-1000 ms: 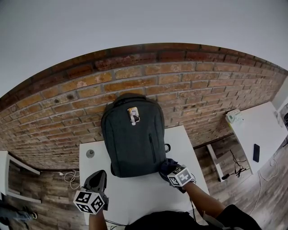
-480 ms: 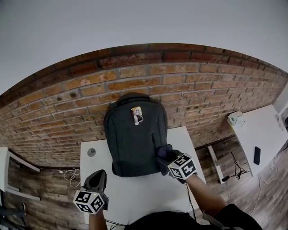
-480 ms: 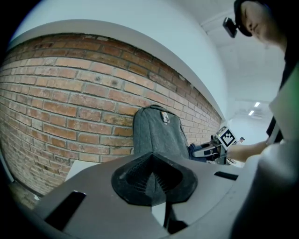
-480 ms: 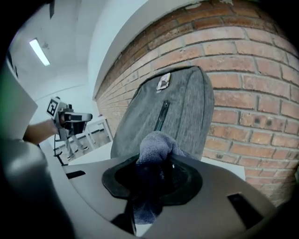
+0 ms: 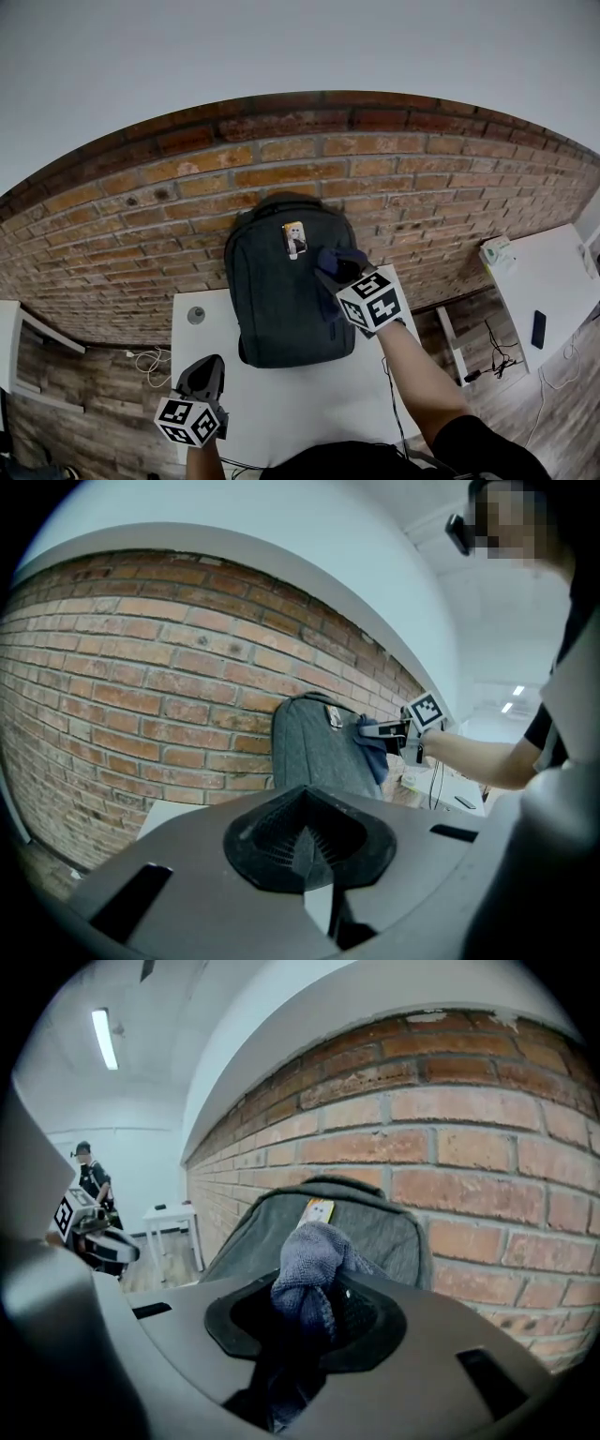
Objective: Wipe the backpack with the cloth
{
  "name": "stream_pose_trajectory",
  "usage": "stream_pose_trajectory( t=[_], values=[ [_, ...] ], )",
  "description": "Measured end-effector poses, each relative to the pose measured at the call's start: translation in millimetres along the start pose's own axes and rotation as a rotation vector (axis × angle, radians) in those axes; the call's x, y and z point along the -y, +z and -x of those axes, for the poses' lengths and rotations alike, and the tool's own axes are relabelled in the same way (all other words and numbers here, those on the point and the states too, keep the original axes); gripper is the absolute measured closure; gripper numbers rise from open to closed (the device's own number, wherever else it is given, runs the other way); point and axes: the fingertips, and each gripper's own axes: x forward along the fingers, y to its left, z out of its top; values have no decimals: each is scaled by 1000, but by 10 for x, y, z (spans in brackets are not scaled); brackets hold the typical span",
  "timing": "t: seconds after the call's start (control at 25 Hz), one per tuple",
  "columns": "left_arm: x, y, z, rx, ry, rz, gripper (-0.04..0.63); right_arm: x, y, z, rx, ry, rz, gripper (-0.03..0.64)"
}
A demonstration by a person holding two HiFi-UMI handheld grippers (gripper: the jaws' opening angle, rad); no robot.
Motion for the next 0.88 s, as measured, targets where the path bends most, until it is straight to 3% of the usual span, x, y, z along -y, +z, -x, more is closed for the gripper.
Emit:
stream_pose_trajectory(
  t=[0.28,0.52,0.88],
  values=[
    [-37,-57,83,-1,7,29,607,284,651,-314,50,-48,22,508],
    [-102,-47,141,5,24,30,607,307,948,-518,44,-66,101,508],
    [-91,-76,131,0,11,29,607,128,731,-588,-33,-14,187,508]
  ],
)
